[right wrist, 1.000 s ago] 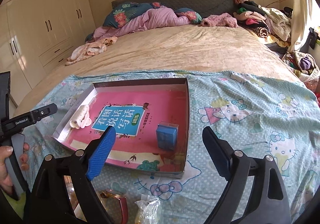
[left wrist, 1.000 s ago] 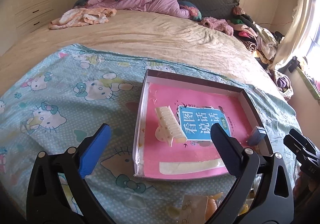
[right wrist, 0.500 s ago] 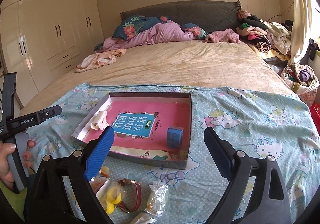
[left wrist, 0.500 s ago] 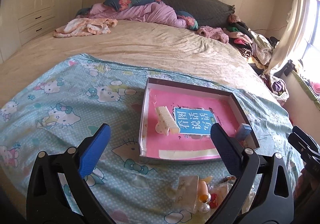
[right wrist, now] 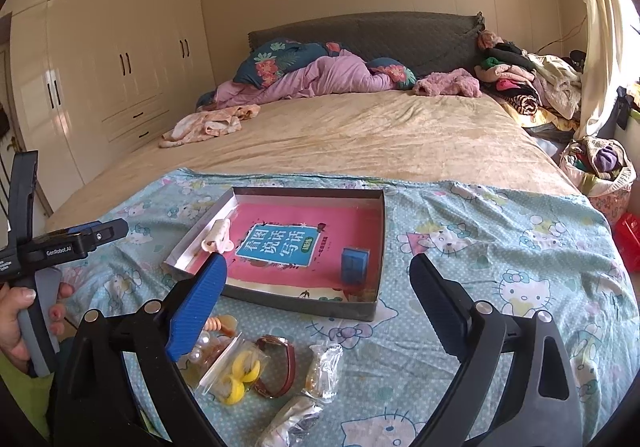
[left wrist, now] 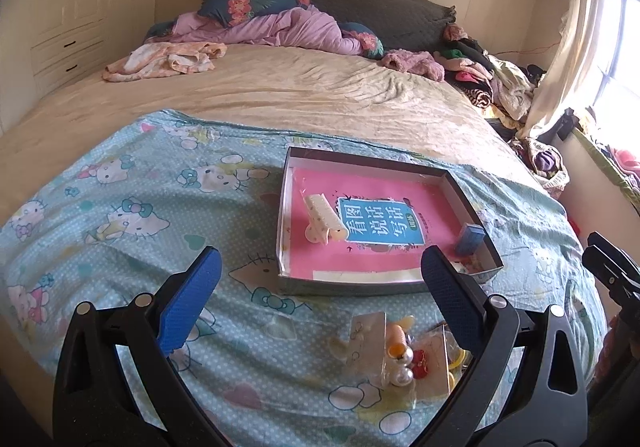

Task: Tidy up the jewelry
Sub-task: 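Open both grippers and withdraw them from the grey box, then grasp the clear bagged item with the left gripper while the right grasps the white-wrapped bag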

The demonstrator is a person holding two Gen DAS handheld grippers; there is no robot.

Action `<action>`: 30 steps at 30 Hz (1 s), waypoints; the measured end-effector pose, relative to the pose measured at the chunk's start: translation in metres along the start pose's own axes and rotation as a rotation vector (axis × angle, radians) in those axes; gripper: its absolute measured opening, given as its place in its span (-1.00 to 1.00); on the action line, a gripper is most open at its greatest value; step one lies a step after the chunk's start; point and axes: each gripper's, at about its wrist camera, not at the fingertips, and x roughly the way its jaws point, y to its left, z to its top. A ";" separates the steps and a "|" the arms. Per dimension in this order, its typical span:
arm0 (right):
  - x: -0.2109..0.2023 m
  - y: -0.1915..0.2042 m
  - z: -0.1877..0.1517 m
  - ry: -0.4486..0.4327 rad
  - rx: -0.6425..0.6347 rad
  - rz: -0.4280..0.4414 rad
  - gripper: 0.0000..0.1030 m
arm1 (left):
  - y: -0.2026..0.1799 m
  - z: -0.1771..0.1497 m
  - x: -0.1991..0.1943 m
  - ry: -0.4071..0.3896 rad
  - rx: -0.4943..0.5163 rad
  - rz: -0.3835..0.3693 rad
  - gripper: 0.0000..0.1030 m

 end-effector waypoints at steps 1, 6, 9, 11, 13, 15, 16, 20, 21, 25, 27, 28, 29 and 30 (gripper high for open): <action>-0.001 0.000 -0.001 0.002 -0.001 0.000 0.79 | -0.001 -0.002 -0.001 0.004 0.006 0.001 0.81; -0.007 0.001 -0.010 0.017 -0.005 0.002 0.80 | -0.003 -0.015 -0.006 0.025 0.028 -0.005 0.81; -0.010 0.003 -0.016 0.029 -0.008 0.004 0.80 | -0.003 -0.024 -0.007 0.046 0.041 -0.011 0.81; -0.011 0.003 -0.020 0.036 -0.007 0.004 0.80 | -0.003 -0.029 -0.007 0.059 0.044 -0.016 0.81; -0.012 0.003 -0.025 0.046 -0.006 0.004 0.80 | -0.003 -0.034 -0.007 0.066 0.052 -0.014 0.81; -0.012 0.002 -0.030 0.057 0.001 0.005 0.80 | -0.003 -0.040 -0.008 0.076 0.061 -0.016 0.81; -0.012 0.002 -0.033 0.062 0.004 0.006 0.80 | -0.003 -0.042 -0.007 0.082 0.062 -0.017 0.81; -0.011 0.003 -0.044 0.091 0.013 0.012 0.80 | -0.005 -0.052 -0.007 0.099 0.073 -0.016 0.81; -0.010 0.002 -0.047 0.102 0.015 0.017 0.80 | -0.005 -0.055 -0.006 0.107 0.076 -0.016 0.81; -0.003 0.005 -0.062 0.151 0.028 0.035 0.80 | -0.009 -0.065 0.000 0.136 0.095 -0.013 0.81; 0.000 0.008 -0.068 0.171 0.023 0.045 0.80 | -0.011 -0.070 0.004 0.156 0.103 -0.014 0.81; 0.001 0.010 -0.071 0.179 0.022 0.048 0.80 | -0.012 -0.073 0.006 0.164 0.109 -0.013 0.81; 0.003 0.011 -0.074 0.189 0.022 0.054 0.80 | -0.014 -0.075 0.008 0.171 0.117 -0.015 0.81; 0.004 0.012 -0.077 0.197 0.021 0.059 0.80 | -0.015 -0.077 0.010 0.176 0.122 -0.018 0.81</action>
